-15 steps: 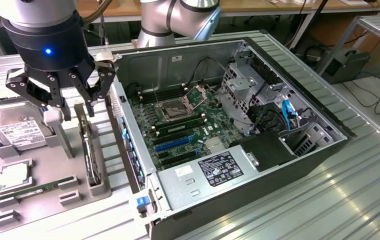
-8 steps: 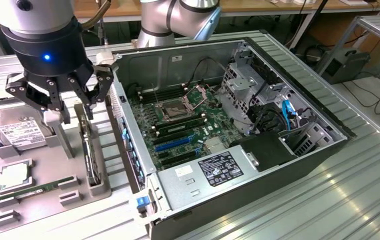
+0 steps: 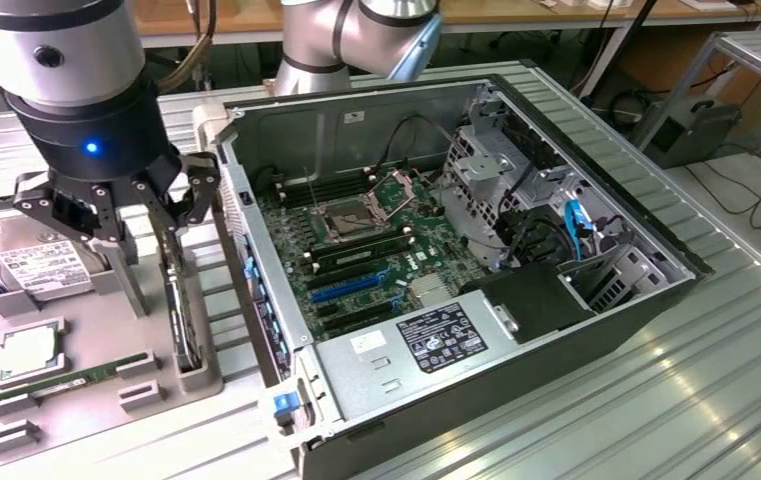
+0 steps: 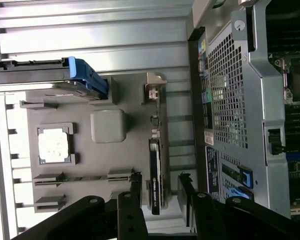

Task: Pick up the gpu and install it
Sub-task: 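Pick up the gpu and move the gpu toward the slot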

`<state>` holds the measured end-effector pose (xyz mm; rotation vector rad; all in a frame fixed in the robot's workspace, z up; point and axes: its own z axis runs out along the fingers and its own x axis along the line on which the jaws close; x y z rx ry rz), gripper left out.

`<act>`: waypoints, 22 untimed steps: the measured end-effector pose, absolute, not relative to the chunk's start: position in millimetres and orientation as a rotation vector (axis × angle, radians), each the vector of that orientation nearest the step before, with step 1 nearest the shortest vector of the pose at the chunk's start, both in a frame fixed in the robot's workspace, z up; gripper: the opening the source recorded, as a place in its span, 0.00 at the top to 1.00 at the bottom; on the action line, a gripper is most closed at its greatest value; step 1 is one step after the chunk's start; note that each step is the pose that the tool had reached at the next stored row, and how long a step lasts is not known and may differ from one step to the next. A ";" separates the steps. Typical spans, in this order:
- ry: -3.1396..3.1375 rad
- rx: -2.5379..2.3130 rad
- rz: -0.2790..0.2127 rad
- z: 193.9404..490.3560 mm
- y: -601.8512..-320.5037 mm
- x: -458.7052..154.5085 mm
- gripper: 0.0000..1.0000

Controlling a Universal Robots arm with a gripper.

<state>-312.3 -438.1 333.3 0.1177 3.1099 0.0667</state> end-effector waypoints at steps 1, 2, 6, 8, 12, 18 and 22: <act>3.110 0.118 0.067 330.7 -438.1 -312.4 0.58; 3.110 0.118 0.067 329.3 -438.1 -312.5 0.58; 3.110 0.118 0.067 318.4 -438.1 -313.0 0.58; 3.110 0.118 0.067 312.5 -438.1 -313.0 0.58; 3.110 0.118 0.067 298.8 -438.2 -313.0 0.58; 3.110 0.118 0.067 285.0 -439.1 -313.0 0.58; 3.110 0.118 0.067 277.6 -439.8 -312.7 0.58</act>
